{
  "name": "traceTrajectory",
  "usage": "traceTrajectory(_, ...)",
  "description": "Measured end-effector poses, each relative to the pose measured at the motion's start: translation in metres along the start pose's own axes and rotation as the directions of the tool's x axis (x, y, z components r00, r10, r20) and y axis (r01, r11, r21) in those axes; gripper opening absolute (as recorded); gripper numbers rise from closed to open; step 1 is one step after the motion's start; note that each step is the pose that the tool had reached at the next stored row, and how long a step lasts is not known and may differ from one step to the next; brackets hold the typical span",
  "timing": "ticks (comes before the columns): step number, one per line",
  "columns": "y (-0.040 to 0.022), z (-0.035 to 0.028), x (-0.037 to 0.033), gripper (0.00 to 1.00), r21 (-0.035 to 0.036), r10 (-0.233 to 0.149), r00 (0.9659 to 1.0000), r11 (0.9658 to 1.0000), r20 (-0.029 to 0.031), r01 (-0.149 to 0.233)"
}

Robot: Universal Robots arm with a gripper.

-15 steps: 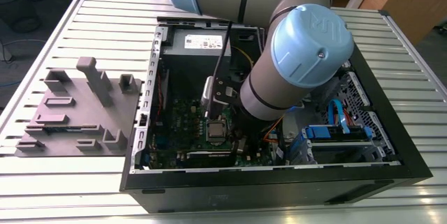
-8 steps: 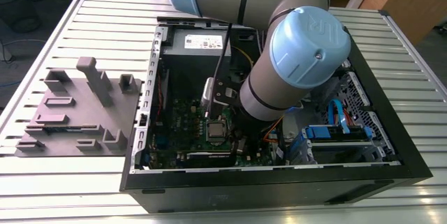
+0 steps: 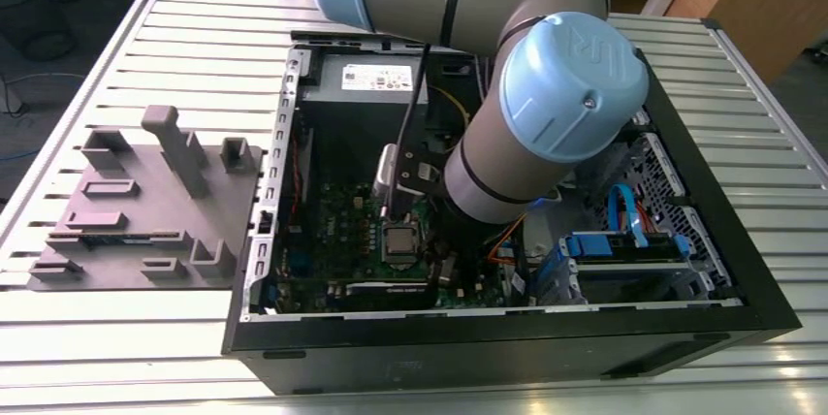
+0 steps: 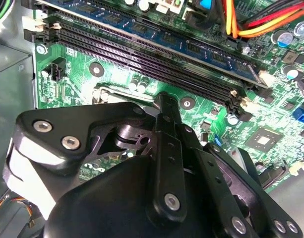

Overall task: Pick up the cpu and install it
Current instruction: 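Install the first cpu locking lever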

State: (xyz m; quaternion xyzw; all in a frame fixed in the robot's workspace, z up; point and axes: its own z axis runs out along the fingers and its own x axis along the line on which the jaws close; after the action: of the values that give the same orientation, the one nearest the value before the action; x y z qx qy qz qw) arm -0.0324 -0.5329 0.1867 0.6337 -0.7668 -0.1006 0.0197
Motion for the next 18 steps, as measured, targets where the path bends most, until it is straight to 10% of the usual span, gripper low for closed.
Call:
traceTrajectory(12, 0.0003, -0.0072, -0.0011, 0.11, -0.0023, -0.002, 1.0000, 1.0000, -0.0044, 0.002)
traceTrajectory(18, -0.0009, -0.0069, -0.0013, 0.11, -0.0101, -0.074, 0.9971, 0.9972, -0.0177, 0.074)
